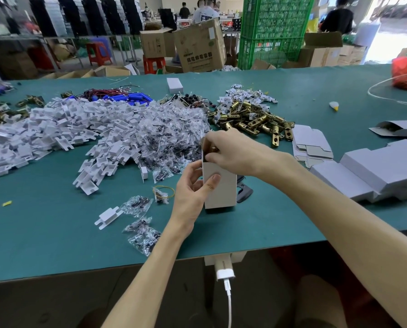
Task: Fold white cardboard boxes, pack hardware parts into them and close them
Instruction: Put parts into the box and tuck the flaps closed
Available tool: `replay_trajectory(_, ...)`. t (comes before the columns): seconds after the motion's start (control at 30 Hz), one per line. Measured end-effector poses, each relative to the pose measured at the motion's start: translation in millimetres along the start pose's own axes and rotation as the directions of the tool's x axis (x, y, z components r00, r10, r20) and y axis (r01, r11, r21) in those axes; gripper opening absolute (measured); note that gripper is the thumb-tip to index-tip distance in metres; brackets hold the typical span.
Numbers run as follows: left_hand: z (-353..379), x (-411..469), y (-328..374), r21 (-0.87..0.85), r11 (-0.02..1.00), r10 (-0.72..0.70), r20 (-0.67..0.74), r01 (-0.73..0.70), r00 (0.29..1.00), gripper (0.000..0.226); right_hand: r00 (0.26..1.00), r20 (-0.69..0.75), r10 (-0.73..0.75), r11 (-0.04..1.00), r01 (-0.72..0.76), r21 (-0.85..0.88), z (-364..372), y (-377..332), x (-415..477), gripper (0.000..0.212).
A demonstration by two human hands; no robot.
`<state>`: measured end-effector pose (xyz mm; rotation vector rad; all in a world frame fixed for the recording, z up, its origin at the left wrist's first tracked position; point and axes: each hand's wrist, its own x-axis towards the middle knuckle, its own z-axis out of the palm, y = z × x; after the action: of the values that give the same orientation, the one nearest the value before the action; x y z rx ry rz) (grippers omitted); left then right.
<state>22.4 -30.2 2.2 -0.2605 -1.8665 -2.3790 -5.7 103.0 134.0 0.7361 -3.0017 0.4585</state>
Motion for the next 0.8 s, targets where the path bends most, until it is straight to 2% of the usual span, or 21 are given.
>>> replay_trajectory(0.2,1.3,-0.9,1.4,-0.004,1.0,-0.001,0.018,0.001,1.0,0.036,0.996,-0.088,-0.012,1.0,0.011,-0.017,3.0,-1.6,-2.7,0.008)
replay_trajectory(0.33,0.2,-0.4,-0.6,-0.009,1.0,-0.005,0.027,0.005,1.0,0.035,0.992,-0.129,0.01,1.0,-0.013,-0.017,1.9,-1.4,-5.9,0.021)
replay_trajectory(0.47,-1.3,0.5,-2.7,0.008,1.0,-0.004,0.022,0.004,1.0,0.035,0.985,-0.169,0.031,0.999,-0.035,-0.02,0.3,-0.9,-8.1,0.017)
replay_trajectory(0.6,-1.7,1.2,-4.2,0.016,1.0,-0.014,0.012,0.013,1.0,0.035,0.962,-0.273,0.002,0.998,0.014,0.058,0.6,-0.3,-10.8,0.018)
replay_trajectory(0.7,-1.0,1.7,-6.1,0.062,0.997,-0.047,0.004,0.046,0.999,0.037,0.915,-0.4,0.049,0.986,0.02,0.165,0.2,9.0,-9.9,0.018)
replay_trajectory(0.8,-1.5,2.9,-9.3,0.07,0.996,-0.063,-0.007,0.063,0.998,0.038,0.878,-0.466,0.108,0.967,0.015,0.252,0.6,18.6,-11.4,0.017)
